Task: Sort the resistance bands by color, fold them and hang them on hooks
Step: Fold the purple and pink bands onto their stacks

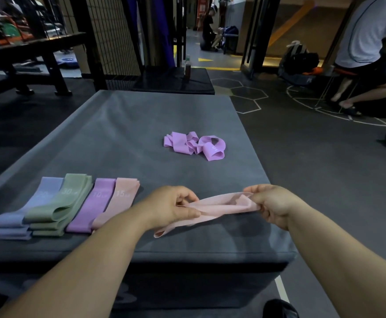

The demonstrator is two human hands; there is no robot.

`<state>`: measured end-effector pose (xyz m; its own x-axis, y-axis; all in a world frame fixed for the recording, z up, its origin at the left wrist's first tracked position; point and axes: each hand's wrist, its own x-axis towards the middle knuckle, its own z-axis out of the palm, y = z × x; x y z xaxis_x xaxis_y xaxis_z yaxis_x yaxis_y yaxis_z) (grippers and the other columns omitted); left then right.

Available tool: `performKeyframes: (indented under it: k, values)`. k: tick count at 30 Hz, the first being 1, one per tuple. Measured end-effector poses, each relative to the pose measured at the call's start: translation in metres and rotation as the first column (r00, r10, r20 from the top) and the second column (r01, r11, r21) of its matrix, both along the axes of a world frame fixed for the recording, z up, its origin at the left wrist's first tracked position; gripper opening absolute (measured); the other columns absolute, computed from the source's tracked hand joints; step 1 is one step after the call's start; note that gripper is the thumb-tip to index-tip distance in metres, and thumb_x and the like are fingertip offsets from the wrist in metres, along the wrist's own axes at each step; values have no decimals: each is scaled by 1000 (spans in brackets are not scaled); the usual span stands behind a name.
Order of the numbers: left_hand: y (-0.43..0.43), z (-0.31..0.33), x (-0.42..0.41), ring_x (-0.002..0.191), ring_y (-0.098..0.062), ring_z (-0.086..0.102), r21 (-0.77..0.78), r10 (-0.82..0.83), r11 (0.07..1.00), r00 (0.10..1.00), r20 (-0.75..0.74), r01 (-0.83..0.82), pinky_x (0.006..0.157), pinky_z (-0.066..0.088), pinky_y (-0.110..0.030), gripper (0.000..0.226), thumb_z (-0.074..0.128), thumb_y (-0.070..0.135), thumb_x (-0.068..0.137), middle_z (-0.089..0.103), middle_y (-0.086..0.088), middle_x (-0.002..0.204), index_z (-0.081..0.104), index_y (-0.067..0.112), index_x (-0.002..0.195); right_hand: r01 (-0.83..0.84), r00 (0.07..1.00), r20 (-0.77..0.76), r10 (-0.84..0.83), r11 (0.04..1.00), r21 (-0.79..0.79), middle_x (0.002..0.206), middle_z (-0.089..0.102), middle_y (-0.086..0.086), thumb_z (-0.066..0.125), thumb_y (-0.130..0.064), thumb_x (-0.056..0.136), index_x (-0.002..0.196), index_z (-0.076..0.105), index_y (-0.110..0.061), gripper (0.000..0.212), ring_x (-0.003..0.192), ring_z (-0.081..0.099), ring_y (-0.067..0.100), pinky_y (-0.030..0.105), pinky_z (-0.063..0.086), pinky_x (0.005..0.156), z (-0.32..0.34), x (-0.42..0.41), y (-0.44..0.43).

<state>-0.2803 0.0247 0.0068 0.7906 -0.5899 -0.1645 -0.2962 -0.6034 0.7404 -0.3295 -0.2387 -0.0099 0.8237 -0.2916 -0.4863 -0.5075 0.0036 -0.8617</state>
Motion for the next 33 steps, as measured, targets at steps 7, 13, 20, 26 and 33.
performKeyframes:
  k: [7,13,20,26,33]
  values:
    - [0,-4,2,44,-24,48,-16,114,993,992,50,-114,38,40,-29,10,63,41,89,62,5,79,64,33,85,-55,998,-18,57,992,111,63,54,-3,66,-5,86,80,66,-16,12,50,37,5,15,26,48,3,-2,-3]
    - [-4,-9,2,69,0,54,40,111,993,990,83,-115,61,39,-21,9,62,39,90,62,17,77,63,34,83,-211,976,-24,214,973,96,88,64,2,79,-26,66,93,68,-17,30,71,54,11,22,37,62,7,-9,3]
    - [-6,-10,1,63,4,50,40,105,993,990,99,-110,54,33,-13,9,61,37,92,61,16,74,64,32,86,-252,946,53,321,827,-503,111,61,3,90,-27,64,121,55,-29,67,90,62,11,27,51,89,-8,-9,15]
    - [-8,-12,2,71,5,53,20,58,998,995,82,-60,65,37,-17,13,61,32,92,62,19,77,61,37,80,-107,852,174,494,489,-866,115,55,-13,68,-40,76,115,65,-36,40,118,46,15,26,35,101,-15,-6,26]
    - [-11,-14,0,78,0,59,-79,-1,997,997,83,7,72,43,-14,16,65,29,91,69,13,87,64,40,79,-290,687,110,718,411,-864,100,59,-29,53,-52,76,96,59,-42,24,105,52,8,32,41,98,-17,-2,54]
